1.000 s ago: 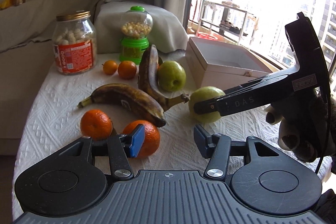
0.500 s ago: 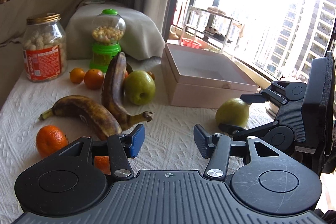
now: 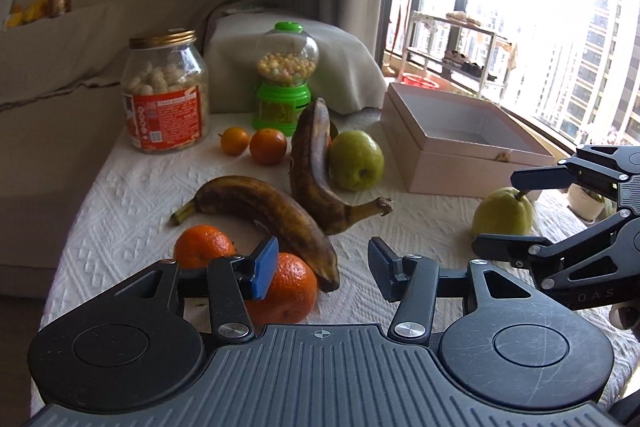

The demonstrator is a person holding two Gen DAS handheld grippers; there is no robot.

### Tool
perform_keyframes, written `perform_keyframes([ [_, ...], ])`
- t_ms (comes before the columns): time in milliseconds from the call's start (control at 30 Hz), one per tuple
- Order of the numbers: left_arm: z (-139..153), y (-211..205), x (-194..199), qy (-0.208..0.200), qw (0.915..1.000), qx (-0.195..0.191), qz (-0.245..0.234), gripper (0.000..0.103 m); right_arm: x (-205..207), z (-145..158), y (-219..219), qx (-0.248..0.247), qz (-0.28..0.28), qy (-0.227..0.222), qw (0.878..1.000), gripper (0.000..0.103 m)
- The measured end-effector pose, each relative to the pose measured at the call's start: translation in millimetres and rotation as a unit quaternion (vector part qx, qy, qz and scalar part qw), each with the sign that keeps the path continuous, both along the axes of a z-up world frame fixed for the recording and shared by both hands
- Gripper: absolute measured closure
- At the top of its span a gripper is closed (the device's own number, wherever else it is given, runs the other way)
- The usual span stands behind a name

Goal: Organize fruits
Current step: 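Lift the green pear with the right tool while the left tool grasps a mandarin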

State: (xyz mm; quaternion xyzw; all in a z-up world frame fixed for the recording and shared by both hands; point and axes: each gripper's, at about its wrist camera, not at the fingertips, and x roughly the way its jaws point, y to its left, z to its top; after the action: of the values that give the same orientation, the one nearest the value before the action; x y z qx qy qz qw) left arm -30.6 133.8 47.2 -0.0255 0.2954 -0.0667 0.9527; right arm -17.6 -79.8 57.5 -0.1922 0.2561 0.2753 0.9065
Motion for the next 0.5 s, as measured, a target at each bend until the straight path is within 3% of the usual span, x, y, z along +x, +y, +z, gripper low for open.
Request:
perform_keyframes([
  [200, -1, 12, -5, 0.012, 0.9997, -0.001, 0.023, 0.048, 1, 13, -11, 0.011, -0.036, -0.035, 0.999, 0.022],
  [400, -8, 16, -2, 0.030, 0.9984, 0.001, 0.048, 0.048, 13, -2, -29, 0.025, -0.079, 0.010, 0.997, 0.021],
  [500, -11, 16, -2, 0.044, 0.9983, 0.001, 0.037, 0.048, 17, -10, -37, 0.038, -0.097, 0.033, 0.994, 0.021],
])
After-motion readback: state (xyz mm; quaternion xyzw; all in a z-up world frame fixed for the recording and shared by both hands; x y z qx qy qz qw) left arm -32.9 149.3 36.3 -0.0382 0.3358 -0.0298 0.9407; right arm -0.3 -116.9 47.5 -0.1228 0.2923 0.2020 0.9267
